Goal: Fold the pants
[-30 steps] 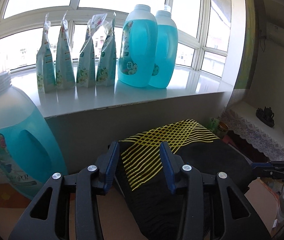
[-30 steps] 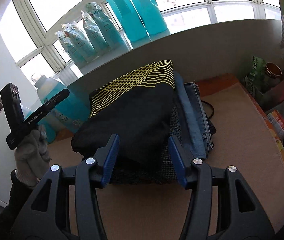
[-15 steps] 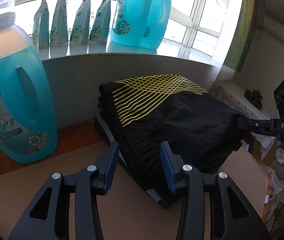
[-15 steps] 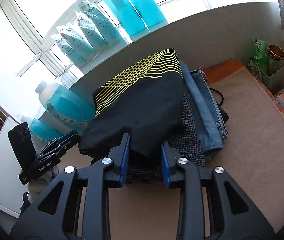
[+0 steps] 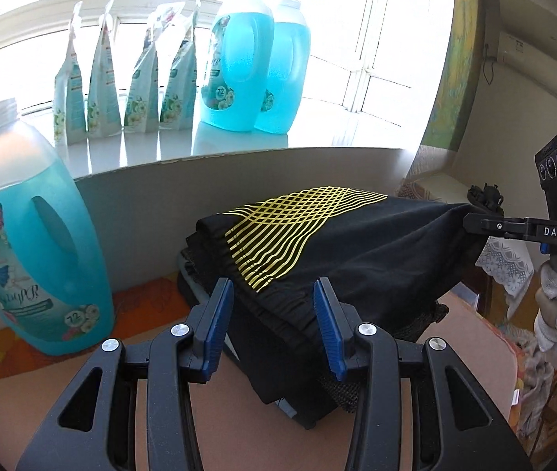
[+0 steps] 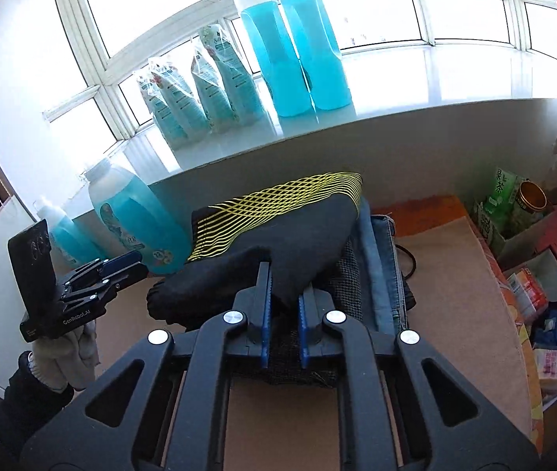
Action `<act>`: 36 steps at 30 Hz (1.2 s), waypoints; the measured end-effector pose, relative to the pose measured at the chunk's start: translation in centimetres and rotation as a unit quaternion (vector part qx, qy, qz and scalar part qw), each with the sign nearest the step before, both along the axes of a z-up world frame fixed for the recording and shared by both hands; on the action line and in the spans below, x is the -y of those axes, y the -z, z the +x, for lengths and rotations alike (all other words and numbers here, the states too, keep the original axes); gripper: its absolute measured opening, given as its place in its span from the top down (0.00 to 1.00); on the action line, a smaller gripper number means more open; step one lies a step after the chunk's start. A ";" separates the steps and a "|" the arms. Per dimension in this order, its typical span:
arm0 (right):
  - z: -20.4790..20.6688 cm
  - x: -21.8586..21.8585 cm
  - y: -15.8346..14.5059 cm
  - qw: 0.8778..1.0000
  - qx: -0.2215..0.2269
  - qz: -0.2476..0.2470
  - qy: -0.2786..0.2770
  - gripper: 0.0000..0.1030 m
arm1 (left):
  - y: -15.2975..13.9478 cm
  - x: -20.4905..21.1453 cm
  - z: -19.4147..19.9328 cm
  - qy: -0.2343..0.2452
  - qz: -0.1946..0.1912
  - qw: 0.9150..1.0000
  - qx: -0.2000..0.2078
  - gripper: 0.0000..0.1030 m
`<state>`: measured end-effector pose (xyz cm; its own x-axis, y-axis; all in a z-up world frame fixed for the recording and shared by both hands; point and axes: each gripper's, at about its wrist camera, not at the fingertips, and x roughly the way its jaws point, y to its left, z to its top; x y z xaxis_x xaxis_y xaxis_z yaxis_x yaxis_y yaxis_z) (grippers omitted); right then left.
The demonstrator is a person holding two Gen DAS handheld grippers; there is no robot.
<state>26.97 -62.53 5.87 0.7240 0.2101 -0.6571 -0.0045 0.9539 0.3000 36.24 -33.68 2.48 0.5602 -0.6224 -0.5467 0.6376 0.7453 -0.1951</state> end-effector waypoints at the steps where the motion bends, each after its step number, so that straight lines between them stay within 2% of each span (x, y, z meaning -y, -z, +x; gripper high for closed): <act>1: 0.0 0.8 1.2 1.000 -0.012 0.012 0.004 0.89 | 0.0 0.5 0.0 0.004 0.002 1.000 0.002 0.60; 3: 0.1 1.6 3.6 0.999 -0.041 0.025 -0.003 0.89 | 0.3 1.7 -0.2 0.018 0.009 1.000 0.000 0.60; 5: -0.1 1.2 5.1 0.998 -0.054 0.003 -0.011 0.88 | 0.8 3.1 -0.2 0.034 0.019 0.999 -0.008 0.60; 8: -0.8 1.2 5.7 0.998 -0.059 -0.001 -0.007 0.84 | 1.8 4.3 -0.3 0.047 0.038 0.998 -0.017 0.60; 9: -1.0 1.2 5.6 0.998 -0.059 -0.008 -0.006 0.78 | 2.2 4.4 -0.4 0.048 0.046 0.998 -0.018 0.60; 12: -1.8 1.1 4.8 0.998 -0.045 -0.035 0.007 0.56 | 3.0 4.0 -0.7 0.050 0.058 0.997 -0.027 0.60; 13: -2.1 1.0 4.5 0.999 -0.038 -0.037 0.010 0.53 | 3.2 3.7 -0.9 0.050 0.059 0.997 -0.030 0.60; 19: -4.6 0.1 2.4 0.998 0.010 -0.054 0.033 0.49 | 2.9 2.0 -3.1 0.049 0.065 0.996 -0.031 0.60; 23: -7.1 -1.8 1.3 0.996 0.043 -0.066 0.038 0.47 | 1.9 0.5 -5.4 0.048 0.049 0.997 -0.035 0.60; 24: -7.7 -2.3 1.1 0.996 0.049 -0.067 0.038 0.47 | 1.7 0.2 -6.1 0.047 0.047 0.997 -0.032 0.58; 26: -9.2 -3.5 0.9 0.995 0.059 -0.071 0.040 0.46 | 1.3 -0.5 -7.4 0.046 0.039 0.998 -0.029 0.48; 31: -12.4 -5.9 0.4 0.993 0.072 -0.078 0.052 0.45 | 0.6 -1.6 -11.2 0.050 0.036 0.998 -0.016 0.47; 32: -13.1 -6.5 0.3 0.992 0.074 -0.085 0.056 0.43 | 0.6 -1.8 -11.9 0.053 0.035 0.998 -0.016 0.46; 34: -14.4 -7.6 0.1 0.990 0.083 -0.098 0.065 0.28 | 0.5 -2.4 -13.2 0.054 0.029 0.998 -0.018 0.42; 36: -15.9 -8.7 -0.3 0.988 0.096 -0.103 0.070 0.24 | 0.4 -3.1 -14.5 0.050 0.020 0.998 -0.017 0.39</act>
